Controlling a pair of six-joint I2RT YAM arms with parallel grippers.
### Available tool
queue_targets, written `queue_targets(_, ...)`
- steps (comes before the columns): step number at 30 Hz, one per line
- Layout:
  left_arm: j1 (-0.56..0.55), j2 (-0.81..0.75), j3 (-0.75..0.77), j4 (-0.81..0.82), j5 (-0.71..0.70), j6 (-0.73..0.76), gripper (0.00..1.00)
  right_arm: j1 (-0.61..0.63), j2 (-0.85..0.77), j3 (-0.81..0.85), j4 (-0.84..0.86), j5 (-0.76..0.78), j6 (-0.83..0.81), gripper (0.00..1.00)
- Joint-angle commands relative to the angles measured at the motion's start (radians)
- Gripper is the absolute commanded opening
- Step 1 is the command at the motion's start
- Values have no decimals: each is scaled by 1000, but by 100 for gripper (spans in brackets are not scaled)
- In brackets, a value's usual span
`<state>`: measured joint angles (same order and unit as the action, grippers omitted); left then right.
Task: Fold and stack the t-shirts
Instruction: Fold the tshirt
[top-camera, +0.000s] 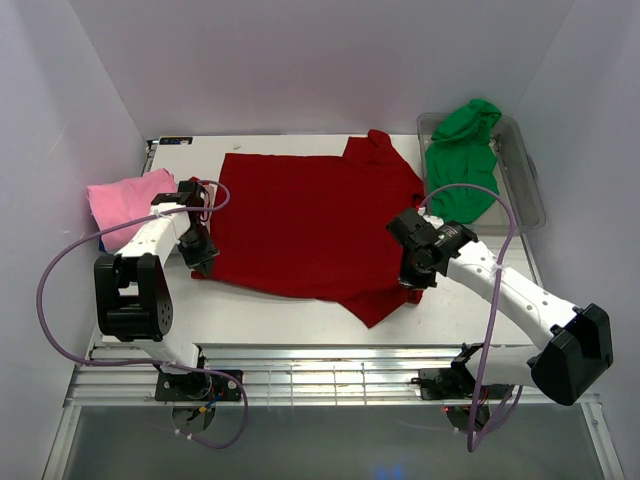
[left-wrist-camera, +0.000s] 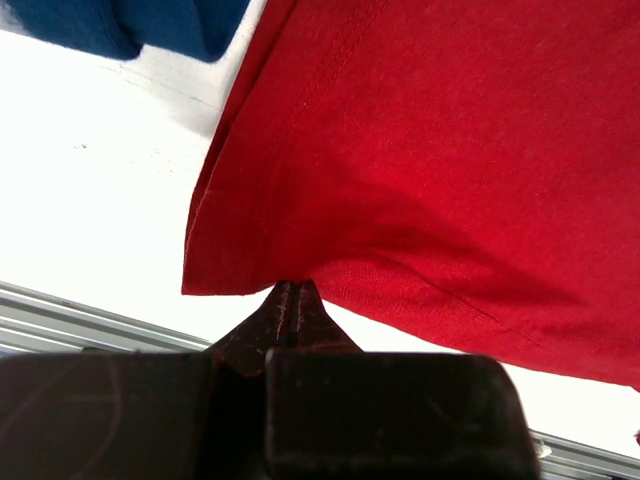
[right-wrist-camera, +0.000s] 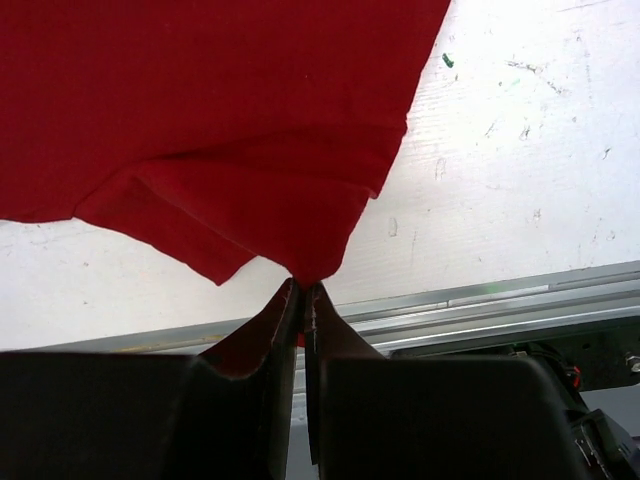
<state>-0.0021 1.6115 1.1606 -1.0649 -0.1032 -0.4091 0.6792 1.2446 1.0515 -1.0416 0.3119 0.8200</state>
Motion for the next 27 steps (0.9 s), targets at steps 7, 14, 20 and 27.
queue_targets(7, 1, 23, 79, 40, 17, 0, 0, -21, 123, 117, 15, 122, -81, 8)
queue_targets(14, 1, 140, 217, 49, 25, 13, 0, -134, 233, 255, 49, 147, -189, 8)
queue_targets(20, 1, 243, 324, 59, 63, 23, 0, -219, 348, 358, 84, 133, -285, 8)
queue_targets(27, 1, 373, 477, 57, 82, 38, 0, -263, 455, 435, 112, 119, -349, 8)
